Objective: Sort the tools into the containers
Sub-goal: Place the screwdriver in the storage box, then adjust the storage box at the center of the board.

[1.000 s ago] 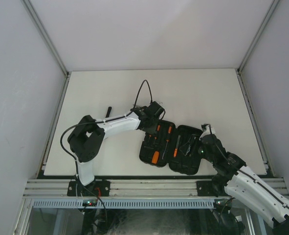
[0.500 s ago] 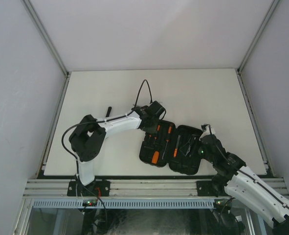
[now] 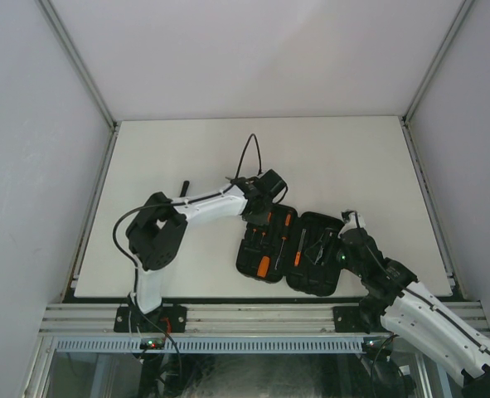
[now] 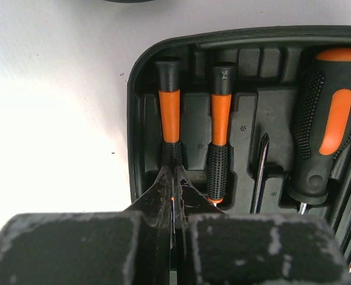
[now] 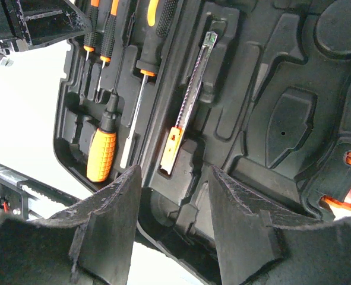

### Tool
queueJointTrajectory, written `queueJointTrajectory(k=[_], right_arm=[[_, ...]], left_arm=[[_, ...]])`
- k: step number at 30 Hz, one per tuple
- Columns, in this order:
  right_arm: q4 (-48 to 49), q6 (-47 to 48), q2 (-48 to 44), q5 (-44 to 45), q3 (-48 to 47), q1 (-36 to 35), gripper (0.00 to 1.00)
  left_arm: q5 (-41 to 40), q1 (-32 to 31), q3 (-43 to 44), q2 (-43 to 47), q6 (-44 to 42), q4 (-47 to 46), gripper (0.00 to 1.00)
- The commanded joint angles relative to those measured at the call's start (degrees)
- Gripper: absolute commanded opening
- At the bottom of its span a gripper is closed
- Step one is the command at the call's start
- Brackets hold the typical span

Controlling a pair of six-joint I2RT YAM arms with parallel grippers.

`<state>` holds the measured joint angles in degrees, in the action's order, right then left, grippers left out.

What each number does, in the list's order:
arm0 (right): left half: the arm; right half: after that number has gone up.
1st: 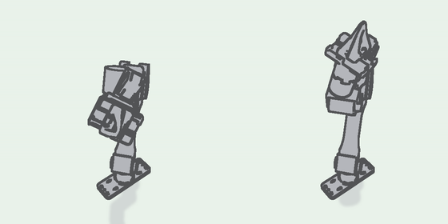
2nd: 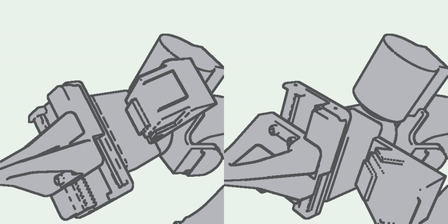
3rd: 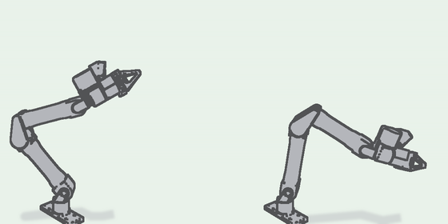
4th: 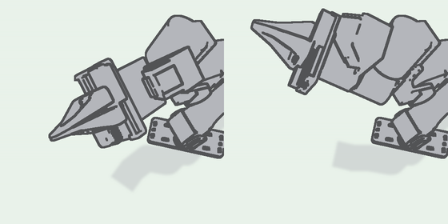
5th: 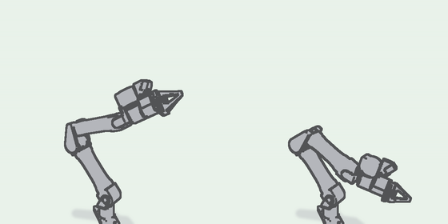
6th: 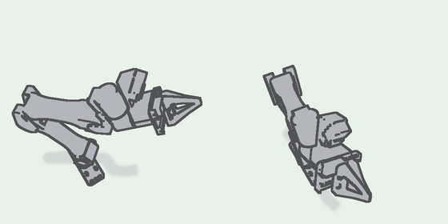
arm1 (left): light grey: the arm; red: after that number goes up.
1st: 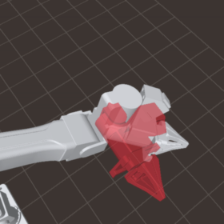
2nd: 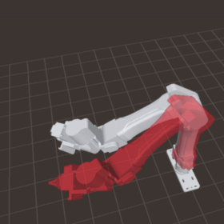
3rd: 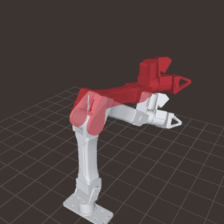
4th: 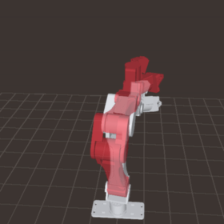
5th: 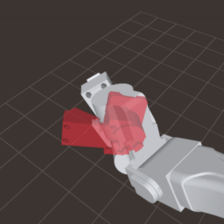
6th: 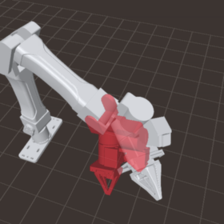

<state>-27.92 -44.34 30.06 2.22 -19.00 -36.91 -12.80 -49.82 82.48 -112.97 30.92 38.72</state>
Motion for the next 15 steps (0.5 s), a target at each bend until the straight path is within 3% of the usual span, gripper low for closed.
queueJointTrajectory(k=[1,10,15], right_arm=[[0.7,-0.4,-0.3,-0.1,0.0,-0.4,0.48],[0.9,-0.1,0.0,-0.2,0.0,-0.4,0.48],[0.9,-0.1,-0.2,-0.3,-0.1,-0.4,0.48]], left_arm=[[8.1,-3.1,-5.9,-9.3,4.0,1.6,0.00],[11.2,-4.9,-9.6,-13.8,6.1,-3.4,0.00],[11.3,-4.9,-12.1,-9.3,6.1,-5.5,0.00]])
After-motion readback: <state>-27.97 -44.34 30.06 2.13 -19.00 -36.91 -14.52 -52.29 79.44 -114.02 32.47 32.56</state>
